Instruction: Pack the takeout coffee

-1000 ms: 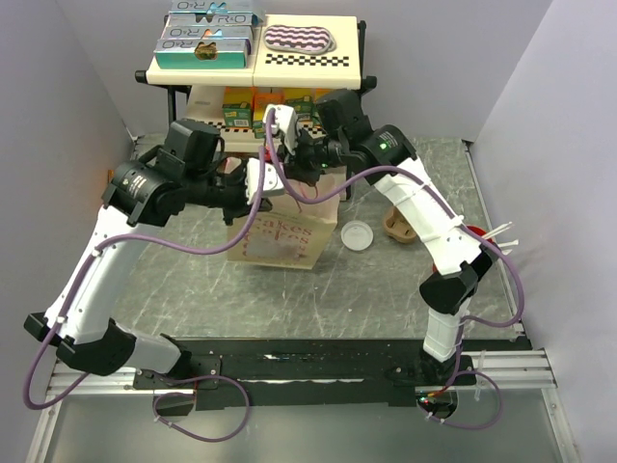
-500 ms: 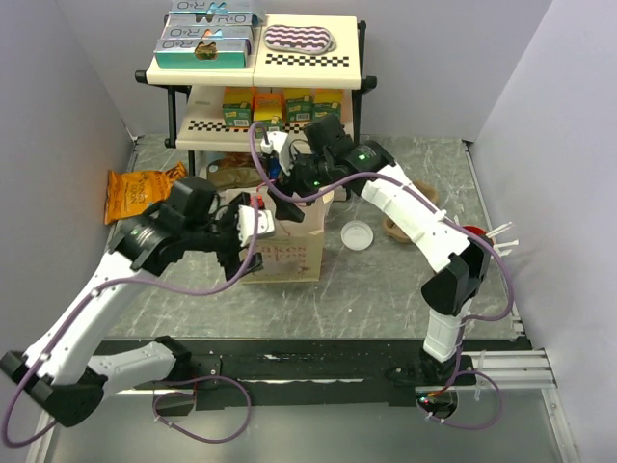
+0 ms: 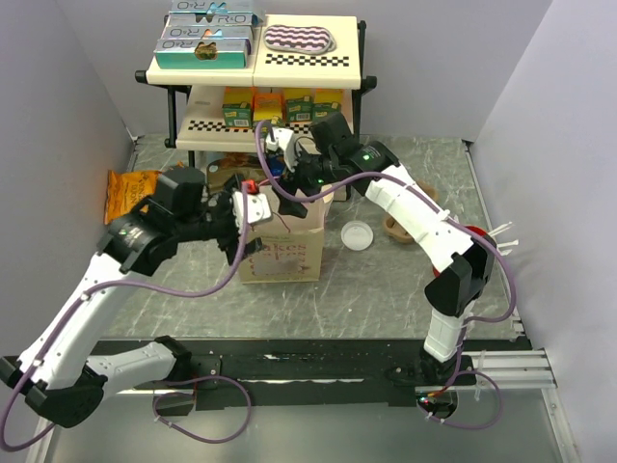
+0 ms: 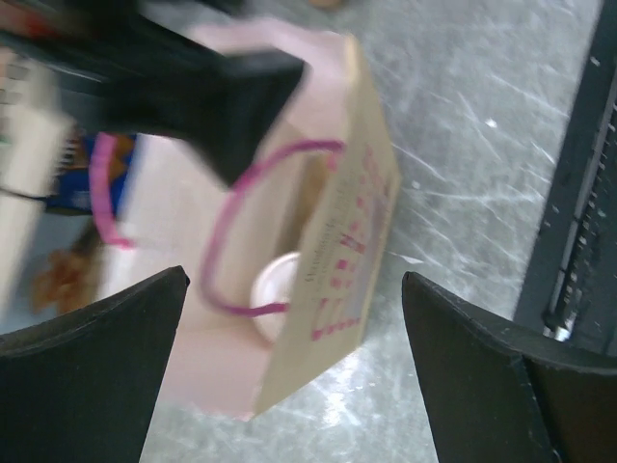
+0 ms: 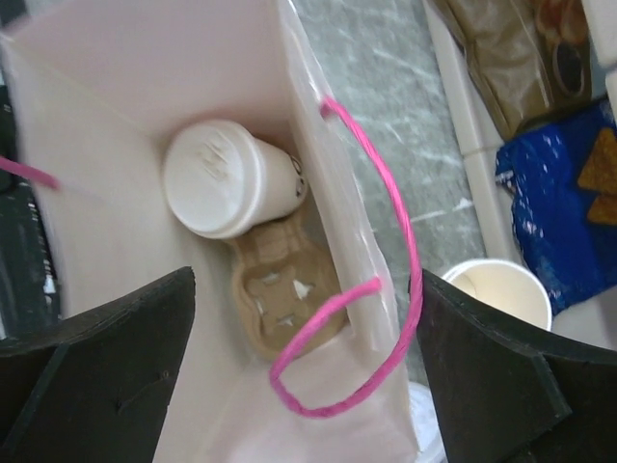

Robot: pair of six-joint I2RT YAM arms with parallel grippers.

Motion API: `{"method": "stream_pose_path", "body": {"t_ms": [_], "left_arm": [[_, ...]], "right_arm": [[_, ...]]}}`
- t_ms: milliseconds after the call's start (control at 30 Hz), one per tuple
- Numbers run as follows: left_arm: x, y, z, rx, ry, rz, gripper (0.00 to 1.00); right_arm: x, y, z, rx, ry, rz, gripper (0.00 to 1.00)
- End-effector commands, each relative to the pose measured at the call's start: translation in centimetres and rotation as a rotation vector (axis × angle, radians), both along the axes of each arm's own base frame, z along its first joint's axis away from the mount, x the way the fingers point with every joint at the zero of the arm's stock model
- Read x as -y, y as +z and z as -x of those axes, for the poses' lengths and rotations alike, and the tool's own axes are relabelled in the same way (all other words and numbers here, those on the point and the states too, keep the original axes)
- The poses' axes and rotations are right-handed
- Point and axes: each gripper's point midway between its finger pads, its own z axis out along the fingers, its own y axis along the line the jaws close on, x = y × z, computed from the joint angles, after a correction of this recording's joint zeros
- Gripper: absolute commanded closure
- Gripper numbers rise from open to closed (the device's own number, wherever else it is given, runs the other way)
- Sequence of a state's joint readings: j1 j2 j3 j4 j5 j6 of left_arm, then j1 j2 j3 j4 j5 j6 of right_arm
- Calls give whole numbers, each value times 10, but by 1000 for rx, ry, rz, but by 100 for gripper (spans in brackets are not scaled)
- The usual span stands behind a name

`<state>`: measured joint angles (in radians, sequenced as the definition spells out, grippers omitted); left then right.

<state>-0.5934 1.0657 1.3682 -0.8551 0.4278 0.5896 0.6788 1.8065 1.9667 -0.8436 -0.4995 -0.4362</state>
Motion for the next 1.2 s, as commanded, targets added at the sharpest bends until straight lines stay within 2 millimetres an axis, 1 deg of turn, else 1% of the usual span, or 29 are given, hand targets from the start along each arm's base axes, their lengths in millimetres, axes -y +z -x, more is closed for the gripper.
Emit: {"method": "stream_pose_path", "body": {"t_ms": [0, 67, 133, 167, 200, 233, 267, 300, 333, 367, 433, 467, 500, 533, 600, 633, 667, 767, 800, 833, 867, 900, 933, 967, 1000, 1033, 1067, 1100, 1167], "left_arm": [[-9, 74, -1, 155, 55, 103, 1], [-21, 86, -4, 168, 114, 112, 1], [-35, 90, -8, 172, 178, 123, 1], [-46, 88, -14, 172, 227, 123, 1], [-54, 92, -14, 191, 258, 138, 1], [-60, 94, -16, 190, 294, 157, 0], [-70, 91, -21, 189, 345, 159, 1], [-78, 98, -25, 222, 389, 181, 0], [-83, 98, -28, 215, 431, 199, 1], [-89, 94, -33, 210, 471, 204, 1], [-98, 99, -38, 222, 541, 247, 1], [-103, 94, -43, 213, 572, 250, 1], [-106, 94, -42, 212, 590, 264, 1], [-107, 97, -45, 210, 611, 292, 1], [-112, 95, -48, 201, 642, 308, 1], [-114, 97, -50, 198, 656, 323, 1], [-117, 96, -52, 197, 671, 325, 1], [-126, 95, -58, 200, 722, 340, 1], [-128, 96, -58, 205, 732, 345, 1], [-128, 96, -59, 207, 737, 352, 1], [-130, 94, -60, 209, 747, 356, 1], [-131, 94, -60, 210, 749, 362, 1], [-130, 90, -60, 201, 750, 361, 1], [-130, 89, -60, 198, 748, 364, 1], [-129, 88, -59, 195, 746, 366, 1], [-129, 85, -59, 189, 746, 366, 1], [-128, 84, -59, 183, 743, 366, 1], [-127, 83, -58, 179, 733, 367, 1], [-126, 79, -60, 171, 734, 362, 0]], "right_arm": [[9, 7, -19, 70, -26, -18, 6], [13, 1, -24, 56, -32, -10, 12], [16, -1, -28, 48, -30, -11, 18], [16, 0, -27, 45, -24, -14, 28], [15, 2, -24, 40, -7, -25, 34], [15, 3, -20, 42, 13, -24, 43], [15, 4, -17, 40, 28, -27, 66], [15, 4, -14, 35, 43, -34, 74], [15, 5, -12, 38, 51, -36, 77], [15, 4, -10, 35, 59, -34, 77], [13, -2, -7, 16, 69, -25, 77], [13, -6, -5, 4, 72, -18, 76], [13, -7, -4, -4, 75, -17, 76], [11, -9, -2, -15, 82, -18, 78], [10, -11, 1, -21, 87, -15, 82], [9, -10, 3, -17, 91, -16, 87], [9, -9, 5, -16, 95, -16, 99], [9, -4, 16, 26, 123, -1, 100], [9, -8, 21, 54, 146, 17, 100], [7, 5, 34, 110, 171, 4, 100], [9, 6, 38, 155, 171, 18, 100], [8, -5, 42, 187, 189, 29, 100], [6, 9, 59, 243, 216, 8, 100], [6, 9, 67, 268, 227, 12, 100], [9, -2, 72, 283, 229, 44, 100], [7, 8, 87, 322, 255, 28, 100], [8, 3, 93, 323, 265, 38, 100], [10, 9, 99, 343, 266, 34, 100], [11, 7, 112, 338, 287, 45, 100]]}}
